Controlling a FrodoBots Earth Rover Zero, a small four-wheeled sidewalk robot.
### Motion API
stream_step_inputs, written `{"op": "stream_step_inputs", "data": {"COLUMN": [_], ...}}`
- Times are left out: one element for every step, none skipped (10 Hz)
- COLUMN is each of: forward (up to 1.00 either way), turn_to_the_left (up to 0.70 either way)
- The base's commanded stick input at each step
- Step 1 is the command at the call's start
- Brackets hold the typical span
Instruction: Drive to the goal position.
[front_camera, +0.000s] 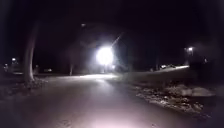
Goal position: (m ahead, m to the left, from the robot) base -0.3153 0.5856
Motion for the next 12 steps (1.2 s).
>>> {"op": "stream_step_inputs", "data": {"forward": [0.00, 0.00, 0.00, 0.00, 0.00, 0.00, 0.00, 0.00, 0.00, 0.00, 0.00, 0.00], "turn_to_the_left": [-1.00, -1.00, -1.00, -1.00, -1.00, -1.00, -1.00, -1.00, -1.00, -1.00, -1.00, -1.00]}}
